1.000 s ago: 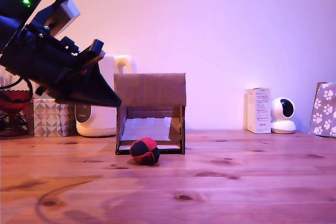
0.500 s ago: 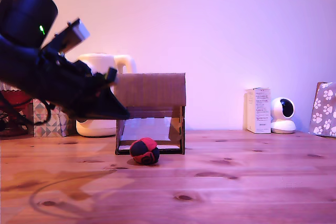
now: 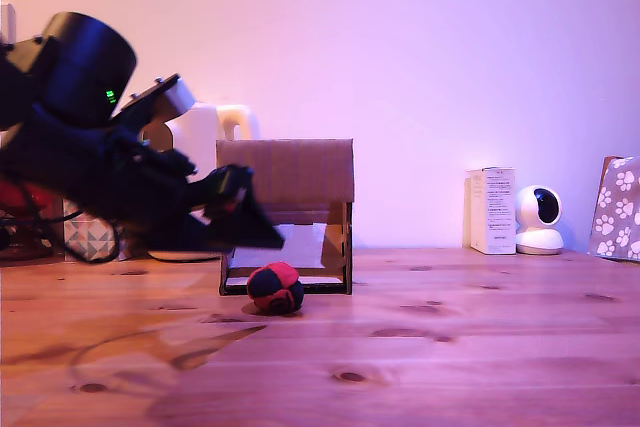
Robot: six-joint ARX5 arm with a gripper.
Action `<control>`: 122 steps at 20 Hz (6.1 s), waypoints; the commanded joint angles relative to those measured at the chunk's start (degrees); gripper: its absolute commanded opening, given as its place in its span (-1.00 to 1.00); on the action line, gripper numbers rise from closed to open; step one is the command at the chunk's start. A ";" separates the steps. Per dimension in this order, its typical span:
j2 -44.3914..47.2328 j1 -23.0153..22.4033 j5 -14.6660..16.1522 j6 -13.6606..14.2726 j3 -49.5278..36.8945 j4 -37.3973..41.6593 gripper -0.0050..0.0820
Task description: Drop the footbag into the cardboard dice tower
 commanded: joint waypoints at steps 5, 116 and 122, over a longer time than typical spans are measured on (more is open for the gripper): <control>8.46 -0.20 0.13 0.55 5.27 0.44 0.87; -26.16 3.43 3.98 -4.04 -8.22 -27.08 -0.94; -23.12 3.32 3.21 -4.02 -8.22 -22.43 -0.94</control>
